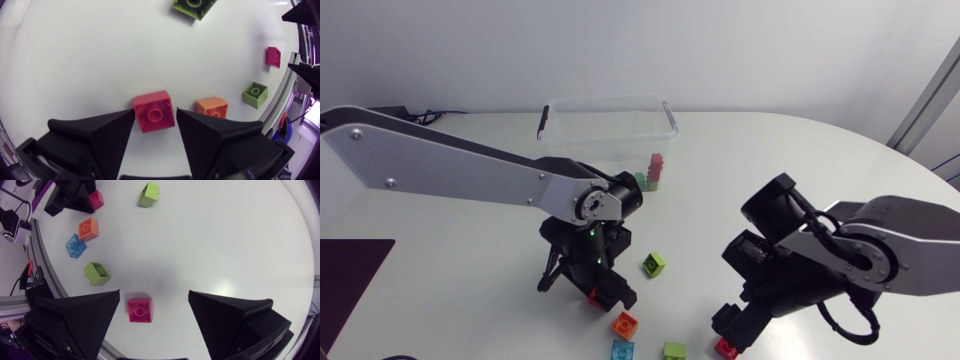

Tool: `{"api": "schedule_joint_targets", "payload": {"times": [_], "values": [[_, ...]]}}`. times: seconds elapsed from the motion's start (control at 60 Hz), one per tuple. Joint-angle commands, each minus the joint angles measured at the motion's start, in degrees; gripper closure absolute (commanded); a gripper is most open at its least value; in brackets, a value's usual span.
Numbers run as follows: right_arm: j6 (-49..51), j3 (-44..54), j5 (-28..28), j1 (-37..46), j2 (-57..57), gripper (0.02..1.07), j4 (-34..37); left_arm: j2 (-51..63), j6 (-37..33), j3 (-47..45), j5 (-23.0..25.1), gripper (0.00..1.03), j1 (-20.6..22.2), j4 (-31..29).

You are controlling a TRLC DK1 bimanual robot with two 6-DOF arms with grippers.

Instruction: Place the duplo bricks in the container

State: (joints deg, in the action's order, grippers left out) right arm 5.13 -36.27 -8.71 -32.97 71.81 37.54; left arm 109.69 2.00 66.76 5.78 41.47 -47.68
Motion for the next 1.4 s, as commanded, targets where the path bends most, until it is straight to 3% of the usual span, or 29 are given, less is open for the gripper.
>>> {"api": "schedule_joint_targets", "payload": {"times": [0.0,0.233,0.517,0.717,0.833,0.883,1.067,1.383], "values": [[-0.64,1.64,0.71,-0.95,1.93,0.09,0.96,0.88,1.78,-2.25,0.63,0.69,-0.25,0.48],[-0.64,1.73,3.7,-2.8,6.5,0.1,1.66,-1.85,1.08,-2.95,0.55,0.75,-1.66,1.01],[-0.82,1.73,4.93,-7.11,9.14,0.15,1.92,-9.76,-0.15,1.62,-0.24,0.76,-6.84,-0.92],[-1.17,1.55,6.42,-10.36,11.95,0.37,1.57,-15.29,-0.51,6.71,-1.39,0.76,-10.62,-0.57],[-1.17,1.2,6.6,-11.33,12.3,0.7,0.96,-17.93,-0.42,8.74,-2.27,0.76,-12.65,3.3],[-1.17,1.12,6.51,-11.15,12.12,0.76,0.87,-18.9,-0.42,8.47,-2.7,0.76,-13.0,6.2],[-1.08,0.32,6.6,-9.04,9.75,0.8,1.04,-19.43,-0.24,7.51,-4.81,0.76,-14.23,17.89],[-1.08,-4.6,6.6,-5.96,6.06,0.81,3.42,-13.71,0.64,11.11,-5.69,0.74,-17.83,28.96]]}}
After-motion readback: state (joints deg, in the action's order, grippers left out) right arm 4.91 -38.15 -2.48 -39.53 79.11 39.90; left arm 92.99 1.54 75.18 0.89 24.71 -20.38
